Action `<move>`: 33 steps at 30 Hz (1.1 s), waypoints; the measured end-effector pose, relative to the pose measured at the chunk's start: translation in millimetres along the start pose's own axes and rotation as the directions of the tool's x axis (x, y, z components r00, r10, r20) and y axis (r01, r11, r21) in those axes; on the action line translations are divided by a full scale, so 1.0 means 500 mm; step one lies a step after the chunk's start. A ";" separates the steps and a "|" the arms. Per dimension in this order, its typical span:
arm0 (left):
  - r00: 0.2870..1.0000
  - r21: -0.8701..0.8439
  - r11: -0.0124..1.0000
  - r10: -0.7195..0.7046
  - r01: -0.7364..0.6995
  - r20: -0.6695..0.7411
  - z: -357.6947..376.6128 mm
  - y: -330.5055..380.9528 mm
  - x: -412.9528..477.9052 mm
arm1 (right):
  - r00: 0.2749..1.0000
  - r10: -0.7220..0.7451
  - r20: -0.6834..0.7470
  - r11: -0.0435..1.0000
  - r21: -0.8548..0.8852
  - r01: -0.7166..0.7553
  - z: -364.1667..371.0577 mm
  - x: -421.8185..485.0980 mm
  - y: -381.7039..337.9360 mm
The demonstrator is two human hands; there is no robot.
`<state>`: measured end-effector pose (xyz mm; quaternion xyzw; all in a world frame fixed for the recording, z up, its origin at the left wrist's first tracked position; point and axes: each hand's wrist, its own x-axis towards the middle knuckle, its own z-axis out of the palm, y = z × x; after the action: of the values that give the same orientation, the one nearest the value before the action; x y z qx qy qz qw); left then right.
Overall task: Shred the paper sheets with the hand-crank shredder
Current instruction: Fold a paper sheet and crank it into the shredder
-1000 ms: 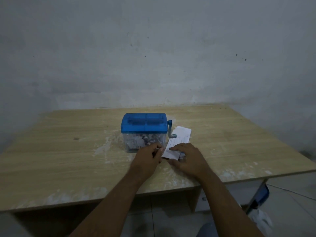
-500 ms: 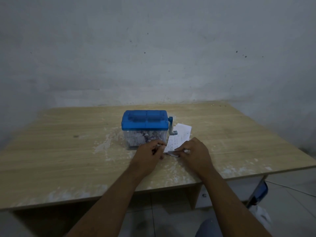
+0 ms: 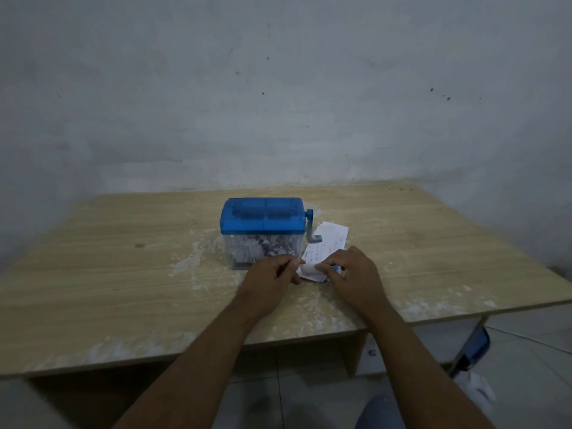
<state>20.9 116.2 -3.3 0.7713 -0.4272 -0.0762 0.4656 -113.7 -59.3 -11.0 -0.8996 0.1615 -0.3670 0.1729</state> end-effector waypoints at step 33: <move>0.940 -0.142 0.940 0.282 -0.311 -0.192 -0.307 0.232 0.124 | 0.999 -0.040 -0.027 0.898 0.437 0.048 -0.192 0.262 -0.281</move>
<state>70.3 147.9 189.9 0.6590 -0.4897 0.0246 0.5704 -70.7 -7.8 192.9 -0.8381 0.0563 -0.4054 0.3606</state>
